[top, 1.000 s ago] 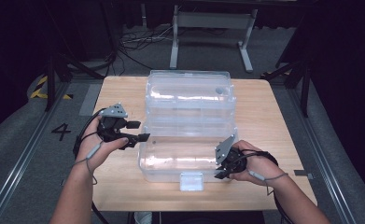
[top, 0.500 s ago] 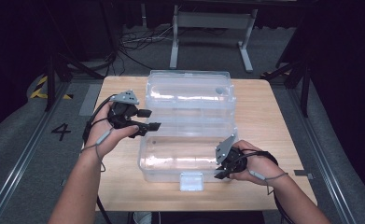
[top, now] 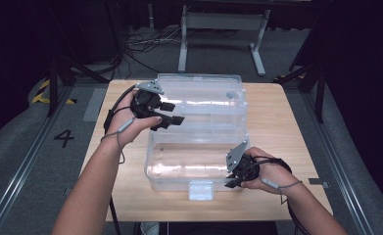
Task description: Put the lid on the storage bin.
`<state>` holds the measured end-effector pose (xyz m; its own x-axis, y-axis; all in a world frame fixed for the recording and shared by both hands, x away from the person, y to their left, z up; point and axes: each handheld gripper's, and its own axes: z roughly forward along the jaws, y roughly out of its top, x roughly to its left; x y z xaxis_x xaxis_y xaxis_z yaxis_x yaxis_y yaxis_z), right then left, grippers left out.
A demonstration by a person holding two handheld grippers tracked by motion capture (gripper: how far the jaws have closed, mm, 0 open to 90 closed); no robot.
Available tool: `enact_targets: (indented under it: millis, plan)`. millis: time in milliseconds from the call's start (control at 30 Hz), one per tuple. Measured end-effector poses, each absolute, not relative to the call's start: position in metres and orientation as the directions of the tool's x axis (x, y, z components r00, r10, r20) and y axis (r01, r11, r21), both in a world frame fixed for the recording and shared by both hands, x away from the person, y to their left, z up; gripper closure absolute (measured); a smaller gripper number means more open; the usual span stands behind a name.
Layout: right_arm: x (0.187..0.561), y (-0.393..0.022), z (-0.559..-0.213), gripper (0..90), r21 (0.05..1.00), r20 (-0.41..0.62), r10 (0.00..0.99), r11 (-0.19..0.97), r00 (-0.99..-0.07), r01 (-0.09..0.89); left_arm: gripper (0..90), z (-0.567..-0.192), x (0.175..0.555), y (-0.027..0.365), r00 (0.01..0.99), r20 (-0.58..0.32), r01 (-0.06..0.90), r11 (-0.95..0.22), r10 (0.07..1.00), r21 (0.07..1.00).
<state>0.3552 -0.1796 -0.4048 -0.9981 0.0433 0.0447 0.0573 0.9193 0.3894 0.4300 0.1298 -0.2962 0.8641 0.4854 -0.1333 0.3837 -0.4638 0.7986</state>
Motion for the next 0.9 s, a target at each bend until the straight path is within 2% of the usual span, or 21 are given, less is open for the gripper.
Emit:
enact_targets:
  millis: [567,900]
  plan:
    - [0.356,-0.181,-0.406,81.0,0.402,0.054,0.039,0.914,-0.998,0.058,40.1,-0.300,0.467,0.104,0.880,-0.116,0.374,-0.524,0.460,0.765]
    - [0.357,-0.182,-0.406,80.8,0.410,0.060,0.035,0.910,-0.998,0.056,55.2,-0.307,0.479,0.090,0.896,-0.135,0.389,-0.601,0.422,0.698]
